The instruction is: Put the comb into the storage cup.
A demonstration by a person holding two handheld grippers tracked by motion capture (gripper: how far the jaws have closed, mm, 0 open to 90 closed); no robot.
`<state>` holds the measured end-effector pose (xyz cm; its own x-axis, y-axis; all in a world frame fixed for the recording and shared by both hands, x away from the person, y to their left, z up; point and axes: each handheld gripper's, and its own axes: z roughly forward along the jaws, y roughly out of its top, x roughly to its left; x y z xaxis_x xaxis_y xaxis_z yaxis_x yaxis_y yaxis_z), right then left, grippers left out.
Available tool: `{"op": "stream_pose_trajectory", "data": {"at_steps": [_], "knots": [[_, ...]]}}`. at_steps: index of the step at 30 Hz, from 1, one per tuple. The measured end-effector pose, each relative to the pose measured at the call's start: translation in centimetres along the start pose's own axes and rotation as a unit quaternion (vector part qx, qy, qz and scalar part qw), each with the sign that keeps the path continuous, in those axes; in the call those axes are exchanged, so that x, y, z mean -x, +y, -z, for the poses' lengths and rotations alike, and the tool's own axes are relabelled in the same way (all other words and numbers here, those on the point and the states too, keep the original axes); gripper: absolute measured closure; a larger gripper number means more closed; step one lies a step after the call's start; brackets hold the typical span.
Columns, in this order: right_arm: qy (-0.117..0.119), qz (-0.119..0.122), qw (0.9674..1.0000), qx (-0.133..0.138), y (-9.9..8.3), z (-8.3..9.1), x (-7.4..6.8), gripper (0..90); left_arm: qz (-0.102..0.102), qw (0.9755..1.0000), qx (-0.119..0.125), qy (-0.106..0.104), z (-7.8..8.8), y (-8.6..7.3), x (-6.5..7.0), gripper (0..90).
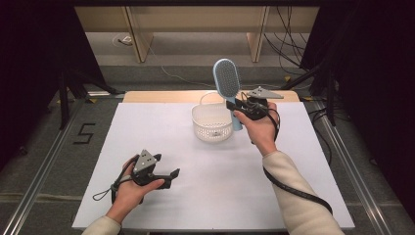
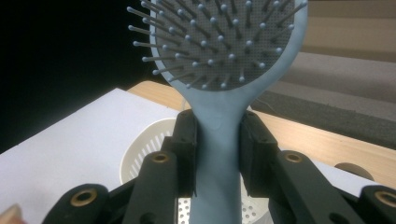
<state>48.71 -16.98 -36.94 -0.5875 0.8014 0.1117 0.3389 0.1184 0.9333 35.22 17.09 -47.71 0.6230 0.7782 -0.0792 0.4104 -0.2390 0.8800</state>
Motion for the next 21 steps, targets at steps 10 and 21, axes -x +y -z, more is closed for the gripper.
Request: {"op": "stream_pose_trajectory", "data": {"at_steps": [10, 21], "knots": [[-0.002, -0.003, 1.0000, 0.003, 0.22, -0.42, 0.11, 71.0, -0.001, 1.0000, -0.001, 0.000, 0.00, 0.00, -0.01, 11.3], [-0.003, -0.005, 1.0000, 0.004, 0.42, -0.89, 0.02, 71.0, -0.001, 1.0000, 0.000, 0.001, 0.01, 0.01, -0.02, 11.3]]}}
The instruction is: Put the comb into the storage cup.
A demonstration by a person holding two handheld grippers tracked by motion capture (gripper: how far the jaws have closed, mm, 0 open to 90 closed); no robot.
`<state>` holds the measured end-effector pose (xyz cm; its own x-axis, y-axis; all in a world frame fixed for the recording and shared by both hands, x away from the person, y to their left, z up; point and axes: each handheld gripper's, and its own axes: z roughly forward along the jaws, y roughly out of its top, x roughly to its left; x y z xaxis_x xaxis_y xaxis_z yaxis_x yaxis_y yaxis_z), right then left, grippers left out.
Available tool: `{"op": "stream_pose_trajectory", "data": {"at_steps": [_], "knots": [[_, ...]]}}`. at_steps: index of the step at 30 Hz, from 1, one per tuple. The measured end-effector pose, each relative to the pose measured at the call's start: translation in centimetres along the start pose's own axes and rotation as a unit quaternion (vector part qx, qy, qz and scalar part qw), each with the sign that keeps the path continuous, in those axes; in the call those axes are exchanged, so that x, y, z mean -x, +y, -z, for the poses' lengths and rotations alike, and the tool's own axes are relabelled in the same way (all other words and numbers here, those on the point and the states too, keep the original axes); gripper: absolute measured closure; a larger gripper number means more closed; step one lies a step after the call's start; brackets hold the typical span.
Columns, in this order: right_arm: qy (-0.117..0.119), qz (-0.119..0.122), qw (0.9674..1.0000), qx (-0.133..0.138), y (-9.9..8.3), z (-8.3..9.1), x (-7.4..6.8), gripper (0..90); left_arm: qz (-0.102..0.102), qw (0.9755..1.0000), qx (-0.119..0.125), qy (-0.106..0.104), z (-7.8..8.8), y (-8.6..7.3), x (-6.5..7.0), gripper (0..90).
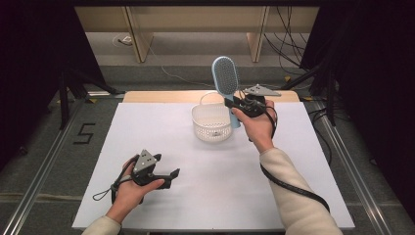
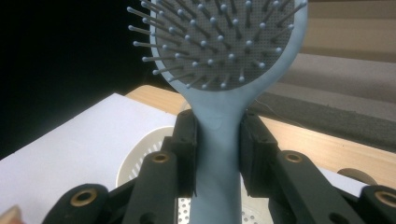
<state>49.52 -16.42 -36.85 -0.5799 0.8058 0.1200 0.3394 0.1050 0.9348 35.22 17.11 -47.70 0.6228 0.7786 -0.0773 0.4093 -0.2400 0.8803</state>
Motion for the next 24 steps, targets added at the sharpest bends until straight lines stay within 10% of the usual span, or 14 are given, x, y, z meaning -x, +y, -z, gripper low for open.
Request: {"op": "stream_pose_trajectory", "data": {"at_steps": [24], "knots": [[-0.001, 0.000, 1.0000, 0.002, 0.41, -0.50, -0.21, 71.0, 0.000, 1.0000, 0.000, -0.001, -0.02, 0.00, 0.03, 11.4]]}}
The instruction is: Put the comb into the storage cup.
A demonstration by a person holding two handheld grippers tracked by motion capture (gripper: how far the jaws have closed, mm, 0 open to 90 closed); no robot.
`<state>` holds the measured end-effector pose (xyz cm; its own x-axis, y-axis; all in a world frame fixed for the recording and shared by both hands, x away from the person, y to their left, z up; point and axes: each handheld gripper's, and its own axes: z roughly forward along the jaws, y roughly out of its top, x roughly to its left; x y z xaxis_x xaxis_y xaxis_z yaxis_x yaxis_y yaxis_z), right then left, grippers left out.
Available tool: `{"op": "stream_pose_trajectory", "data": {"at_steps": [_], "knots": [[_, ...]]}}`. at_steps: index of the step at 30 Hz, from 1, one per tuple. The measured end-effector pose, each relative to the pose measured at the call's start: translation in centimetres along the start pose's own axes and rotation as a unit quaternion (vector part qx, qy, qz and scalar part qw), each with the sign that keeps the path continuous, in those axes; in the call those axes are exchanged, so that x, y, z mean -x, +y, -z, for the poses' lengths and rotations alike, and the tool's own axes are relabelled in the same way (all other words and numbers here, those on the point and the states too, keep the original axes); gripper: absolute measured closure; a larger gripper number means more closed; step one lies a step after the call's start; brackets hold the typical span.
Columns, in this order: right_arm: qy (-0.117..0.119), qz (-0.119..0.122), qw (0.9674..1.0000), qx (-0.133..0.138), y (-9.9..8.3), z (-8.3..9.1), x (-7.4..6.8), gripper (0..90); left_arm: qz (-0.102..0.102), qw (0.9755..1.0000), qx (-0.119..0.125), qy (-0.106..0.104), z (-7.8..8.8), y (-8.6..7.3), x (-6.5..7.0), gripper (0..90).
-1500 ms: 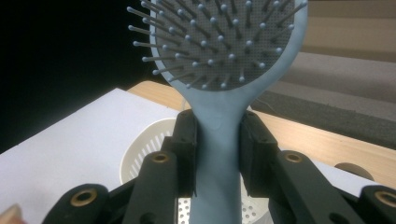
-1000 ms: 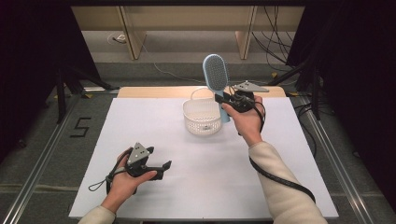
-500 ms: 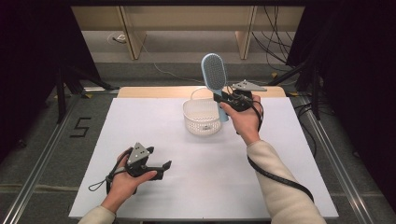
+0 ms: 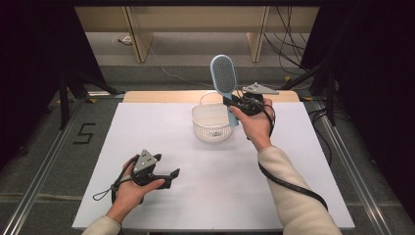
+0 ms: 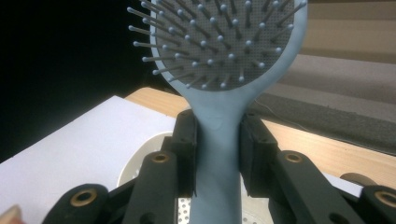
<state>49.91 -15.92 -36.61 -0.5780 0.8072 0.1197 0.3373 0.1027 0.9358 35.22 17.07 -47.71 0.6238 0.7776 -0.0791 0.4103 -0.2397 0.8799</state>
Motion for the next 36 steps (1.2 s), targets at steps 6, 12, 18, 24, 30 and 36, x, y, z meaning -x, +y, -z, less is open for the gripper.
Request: {"op": "stream_pose_trajectory", "data": {"at_steps": [6, 12, 18, 24, 30, 36], "knots": [[0.000, 0.000, 1.0000, 0.000, 0.13, -0.07, -0.03, 71.0, 0.000, 1.0000, 0.000, 0.000, -0.02, 0.00, 0.01, 11.4], [0.000, 0.001, 1.0000, 0.001, 0.26, -0.20, -0.12, 71.0, 0.001, 1.0000, 0.000, 0.000, -0.01, 0.00, 0.00, 11.4], [0.000, 0.000, 1.0000, 0.000, 0.27, -0.39, -0.17, 71.0, 0.001, 1.0000, 0.001, -0.001, -0.02, 0.01, 0.01, 11.4], [-0.002, -0.001, 1.0000, 0.000, 0.33, -0.57, -0.13, 71.0, 0.001, 1.0000, 0.000, -0.001, -0.01, 0.01, -0.01, 11.4], [-0.001, -0.002, 1.0000, 0.002, 0.43, -0.70, -0.17, 71.0, 0.001, 1.0000, 0.000, -0.001, -0.02, 0.00, 0.00, 11.4], [-0.001, -0.002, 1.0000, 0.002, 0.44, -0.98, -0.18, 71.0, 0.002, 1.0000, 0.001, -0.001, -0.02, 0.01, 0.01, 11.4]]}}
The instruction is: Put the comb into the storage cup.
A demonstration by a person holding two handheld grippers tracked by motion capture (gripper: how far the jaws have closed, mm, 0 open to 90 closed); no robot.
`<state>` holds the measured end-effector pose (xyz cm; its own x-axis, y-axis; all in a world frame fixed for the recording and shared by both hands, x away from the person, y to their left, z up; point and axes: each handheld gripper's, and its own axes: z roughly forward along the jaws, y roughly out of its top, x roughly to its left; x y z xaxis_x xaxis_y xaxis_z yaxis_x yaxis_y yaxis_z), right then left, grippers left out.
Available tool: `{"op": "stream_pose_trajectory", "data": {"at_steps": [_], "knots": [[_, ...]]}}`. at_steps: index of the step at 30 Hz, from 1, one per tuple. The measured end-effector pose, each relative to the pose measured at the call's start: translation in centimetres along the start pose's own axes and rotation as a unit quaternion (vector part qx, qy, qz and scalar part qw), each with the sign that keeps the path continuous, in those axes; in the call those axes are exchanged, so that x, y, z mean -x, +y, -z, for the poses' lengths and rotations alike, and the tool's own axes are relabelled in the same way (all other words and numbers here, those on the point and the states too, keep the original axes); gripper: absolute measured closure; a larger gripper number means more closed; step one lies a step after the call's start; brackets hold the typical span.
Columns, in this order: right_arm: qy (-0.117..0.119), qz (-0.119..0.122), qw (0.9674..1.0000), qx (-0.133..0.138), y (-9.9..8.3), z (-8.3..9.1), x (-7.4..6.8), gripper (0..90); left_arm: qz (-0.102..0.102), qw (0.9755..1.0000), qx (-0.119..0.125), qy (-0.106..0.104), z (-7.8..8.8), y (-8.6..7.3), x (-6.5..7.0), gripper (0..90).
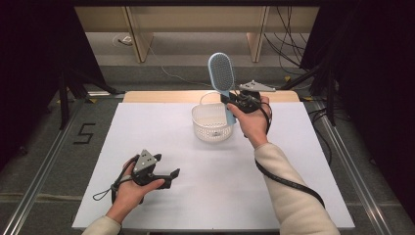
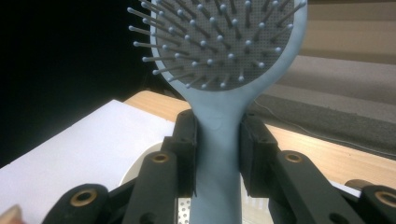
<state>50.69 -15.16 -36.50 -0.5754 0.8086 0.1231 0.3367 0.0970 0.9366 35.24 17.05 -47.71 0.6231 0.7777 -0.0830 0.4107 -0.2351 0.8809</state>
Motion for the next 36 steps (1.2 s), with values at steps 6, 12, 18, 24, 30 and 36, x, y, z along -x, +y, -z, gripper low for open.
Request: {"op": "stream_pose_trajectory", "data": {"at_steps": [6, 12, 18, 24, 30, 36], "knots": [[-0.001, 0.000, 1.0000, 0.000, 0.1, -0.2, -0.1, 71.0, -0.001, 1.0000, -0.001, 0.000, 0.0, 0.0, 0.0, 11.4], [-0.001, 0.003, 1.0000, -0.001, 0.2, -0.5, -0.1, 71.0, -0.001, 1.0000, -0.001, 0.000, 0.0, 0.0, 0.0, 11.4], [-0.001, 0.004, 1.0000, 0.000, 0.5, -0.7, -0.2, 71.0, -0.001, 1.0000, 0.000, -0.001, 0.0, 0.0, 0.0, 11.4], [-0.001, 0.005, 1.0000, 0.001, 0.6, -0.9, -0.3, 71.0, -0.001, 1.0000, 0.000, -0.001, 0.0, 0.0, 0.0, 11.4], [-0.002, 0.006, 1.0000, 0.000, 0.7, -1.2, -0.4, 71.0, -0.001, 1.0000, 0.000, -0.001, 0.0, 0.0, 0.0, 11.4], [-0.002, 0.005, 1.0000, 0.000, 0.7, -1.4, -0.4, 71.0, -0.001, 1.0000, 0.000, -0.001, 0.0, 0.0, 0.0, 11.4]]}}
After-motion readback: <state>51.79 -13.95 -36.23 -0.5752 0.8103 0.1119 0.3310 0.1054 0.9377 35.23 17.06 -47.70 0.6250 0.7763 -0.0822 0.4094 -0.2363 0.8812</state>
